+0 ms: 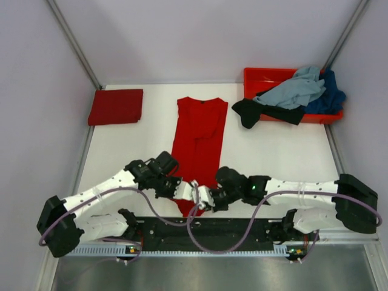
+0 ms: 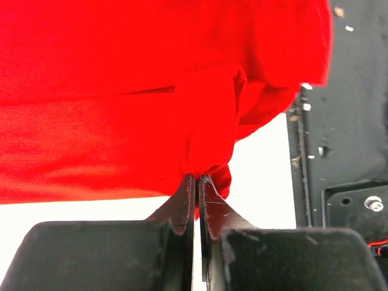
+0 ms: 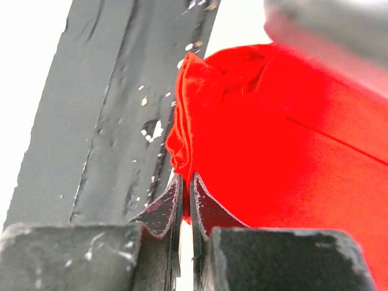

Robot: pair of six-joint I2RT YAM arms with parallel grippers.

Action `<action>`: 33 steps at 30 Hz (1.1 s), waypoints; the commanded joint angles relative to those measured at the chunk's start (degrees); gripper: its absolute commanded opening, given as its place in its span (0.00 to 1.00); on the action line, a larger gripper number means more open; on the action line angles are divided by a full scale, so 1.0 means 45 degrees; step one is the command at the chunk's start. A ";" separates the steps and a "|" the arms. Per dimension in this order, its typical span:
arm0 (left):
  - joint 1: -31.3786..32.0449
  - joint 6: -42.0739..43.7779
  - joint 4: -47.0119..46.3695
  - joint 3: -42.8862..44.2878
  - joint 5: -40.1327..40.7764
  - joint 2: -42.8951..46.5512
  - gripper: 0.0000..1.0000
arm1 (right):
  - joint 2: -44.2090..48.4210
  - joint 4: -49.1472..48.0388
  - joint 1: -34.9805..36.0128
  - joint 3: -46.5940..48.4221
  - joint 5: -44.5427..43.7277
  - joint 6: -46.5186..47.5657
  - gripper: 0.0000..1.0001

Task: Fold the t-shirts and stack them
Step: Grab the bottom of the folded rectangular tshirt with both arms, then fold the folded rectangular tshirt in 1/3 of the way

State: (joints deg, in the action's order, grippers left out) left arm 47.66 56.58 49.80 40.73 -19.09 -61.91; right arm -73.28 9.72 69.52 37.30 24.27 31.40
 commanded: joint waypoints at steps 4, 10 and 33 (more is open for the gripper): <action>-0.1915 -0.2862 -0.0678 0.3442 0.1352 -0.2760 0.00 | 0.0678 -0.3014 -0.4076 0.0364 0.2125 -0.5196 0.00; -0.3597 -0.3841 -0.0871 0.5887 0.0865 -0.5418 0.00 | -0.0744 -0.5555 -0.6832 0.0597 0.2361 -0.6801 0.00; -0.5845 -0.5307 -0.0910 1.0988 -0.0092 -1.1437 0.00 | -0.6764 -0.4680 -0.9725 0.4661 0.0916 -0.9419 0.00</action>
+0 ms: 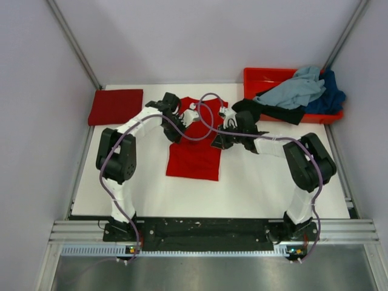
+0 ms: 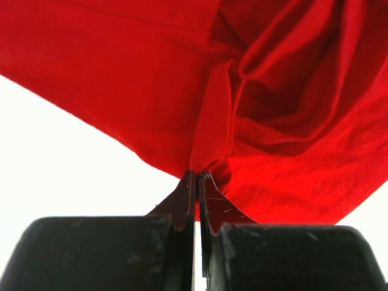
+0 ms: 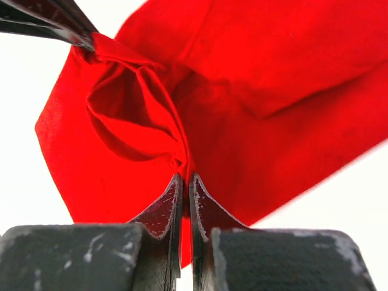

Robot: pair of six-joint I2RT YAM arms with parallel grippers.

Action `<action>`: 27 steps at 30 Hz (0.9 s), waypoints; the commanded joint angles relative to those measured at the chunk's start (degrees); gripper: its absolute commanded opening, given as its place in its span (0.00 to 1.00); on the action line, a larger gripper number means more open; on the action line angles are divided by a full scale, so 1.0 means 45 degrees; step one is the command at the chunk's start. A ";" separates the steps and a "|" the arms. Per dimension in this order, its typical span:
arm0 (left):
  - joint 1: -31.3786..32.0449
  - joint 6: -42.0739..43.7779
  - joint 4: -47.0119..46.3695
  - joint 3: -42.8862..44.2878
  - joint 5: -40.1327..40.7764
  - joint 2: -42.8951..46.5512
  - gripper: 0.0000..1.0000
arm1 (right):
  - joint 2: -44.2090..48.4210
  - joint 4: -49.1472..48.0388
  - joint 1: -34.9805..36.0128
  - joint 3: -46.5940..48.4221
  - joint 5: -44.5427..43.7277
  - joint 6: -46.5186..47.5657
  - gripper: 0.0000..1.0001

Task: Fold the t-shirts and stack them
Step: Fold the folded rectangular tshirt in 1/3 of the way

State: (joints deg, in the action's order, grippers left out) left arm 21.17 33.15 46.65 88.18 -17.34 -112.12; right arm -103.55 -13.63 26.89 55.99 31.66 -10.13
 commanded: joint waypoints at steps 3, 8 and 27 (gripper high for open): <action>0.0042 -0.0022 -0.0250 0.0579 -0.0754 -0.0378 0.00 | 0.0042 0.0626 -0.0293 0.0313 -0.0844 -0.0210 0.00; 0.0042 0.0017 -0.0328 0.0931 -0.0755 -0.0554 0.00 | -0.0016 0.0509 -0.0429 0.0176 -0.1488 -0.0482 0.00; -0.1110 -0.0435 -0.1266 0.3514 0.1125 -0.1048 0.39 | 0.0993 0.2324 -0.0726 0.1156 -0.4125 0.1850 0.47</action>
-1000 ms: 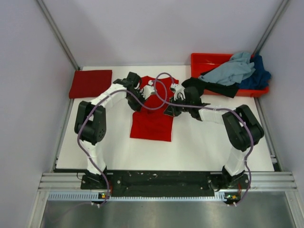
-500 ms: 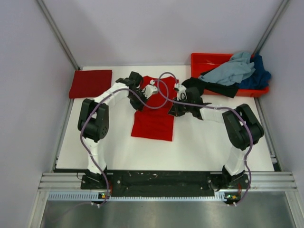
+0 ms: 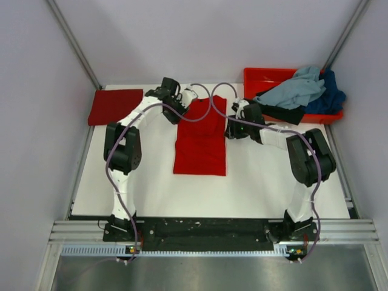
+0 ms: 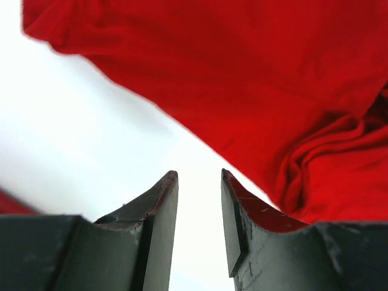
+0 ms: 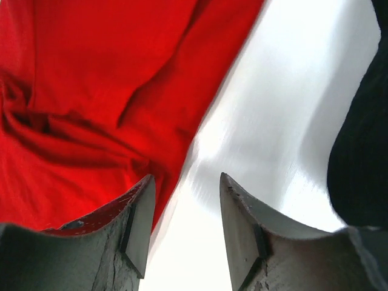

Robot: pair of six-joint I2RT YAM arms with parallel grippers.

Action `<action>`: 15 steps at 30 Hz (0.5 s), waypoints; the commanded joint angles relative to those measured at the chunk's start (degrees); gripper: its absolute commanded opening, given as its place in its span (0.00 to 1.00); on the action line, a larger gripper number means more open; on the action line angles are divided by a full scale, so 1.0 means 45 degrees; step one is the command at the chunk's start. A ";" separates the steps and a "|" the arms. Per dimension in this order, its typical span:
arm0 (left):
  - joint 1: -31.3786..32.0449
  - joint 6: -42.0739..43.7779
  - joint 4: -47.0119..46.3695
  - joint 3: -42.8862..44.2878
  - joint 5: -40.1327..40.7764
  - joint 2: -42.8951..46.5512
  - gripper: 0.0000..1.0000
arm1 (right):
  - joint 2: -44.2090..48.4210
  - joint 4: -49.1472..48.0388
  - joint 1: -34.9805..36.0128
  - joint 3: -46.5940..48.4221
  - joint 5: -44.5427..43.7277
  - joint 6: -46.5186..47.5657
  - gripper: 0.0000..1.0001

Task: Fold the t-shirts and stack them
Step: Fold the folded rectangular tshirt in 1/3 of the way, then grab one side of the 2/3 rectangular tshirt with both arms

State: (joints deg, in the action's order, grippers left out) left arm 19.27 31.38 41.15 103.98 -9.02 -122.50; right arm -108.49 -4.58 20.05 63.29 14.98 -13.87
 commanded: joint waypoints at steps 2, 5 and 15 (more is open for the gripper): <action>-0.0668 0.0951 0.0016 -0.1245 -0.2032 0.2431 0.40 | 0.3224 0.0431 0.1400 -0.1344 -0.0071 0.4519 0.49; -0.0435 0.3312 0.0912 -0.3295 -0.4532 0.4286 0.40 | 0.4942 0.0840 0.2493 -0.2983 0.1215 0.8030 0.50; 0.1185 0.5625 0.1580 -0.7772 -0.4854 0.6225 0.52 | 0.6943 0.1718 0.4290 -0.6095 0.1929 1.4680 0.55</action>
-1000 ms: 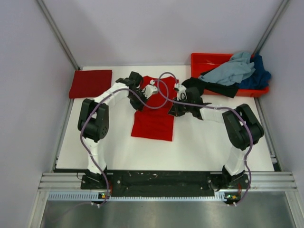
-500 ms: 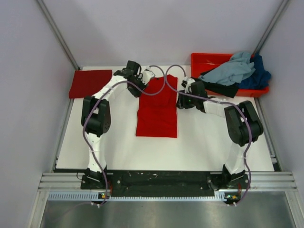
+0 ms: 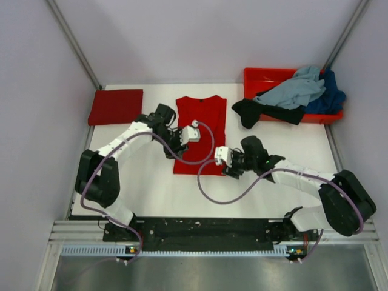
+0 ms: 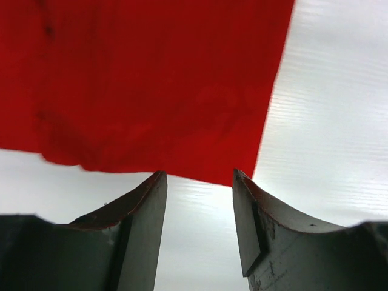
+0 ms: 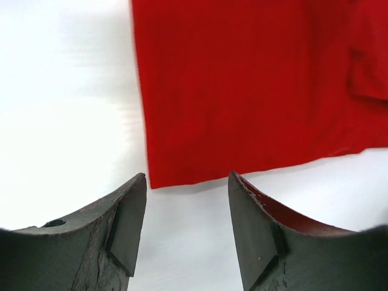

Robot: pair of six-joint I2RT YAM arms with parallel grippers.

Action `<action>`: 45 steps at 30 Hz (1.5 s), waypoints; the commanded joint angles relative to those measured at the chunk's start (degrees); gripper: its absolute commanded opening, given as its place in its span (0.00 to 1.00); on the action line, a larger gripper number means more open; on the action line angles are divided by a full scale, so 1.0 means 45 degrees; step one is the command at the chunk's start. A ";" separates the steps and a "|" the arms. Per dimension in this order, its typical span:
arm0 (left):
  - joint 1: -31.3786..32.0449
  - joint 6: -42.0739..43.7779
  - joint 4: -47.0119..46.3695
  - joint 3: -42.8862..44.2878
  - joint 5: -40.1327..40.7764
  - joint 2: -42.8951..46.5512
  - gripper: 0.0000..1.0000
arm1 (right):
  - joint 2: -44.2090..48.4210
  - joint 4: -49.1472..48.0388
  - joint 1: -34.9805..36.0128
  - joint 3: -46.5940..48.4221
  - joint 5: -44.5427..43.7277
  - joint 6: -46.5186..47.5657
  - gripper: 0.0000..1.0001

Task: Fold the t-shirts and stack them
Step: Grab one side of the 2/3 rectangular tshirt with both arms

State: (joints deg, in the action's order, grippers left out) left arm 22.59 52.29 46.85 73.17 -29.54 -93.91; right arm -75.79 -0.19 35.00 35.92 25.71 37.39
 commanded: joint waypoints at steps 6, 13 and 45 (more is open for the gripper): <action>0.1971 0.1056 -0.0839 -0.2917 0.1679 0.0049 0.53 | -0.1204 -0.0267 0.1635 -0.0306 -0.1749 0.3938 0.55; 0.2089 0.0353 -0.1250 -0.3172 0.2247 -0.0459 0.53 | -0.2530 0.0607 0.1655 0.0629 -0.2666 0.3957 0.45; 0.2577 -0.0331 0.6559 -0.3116 0.1214 0.6820 0.00 | 0.4379 0.8964 0.7823 0.2464 -0.6240 0.0425 0.00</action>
State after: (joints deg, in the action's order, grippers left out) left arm 34.74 51.92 62.65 57.98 -22.74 -70.52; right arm -60.18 27.86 62.89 42.61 3.33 41.80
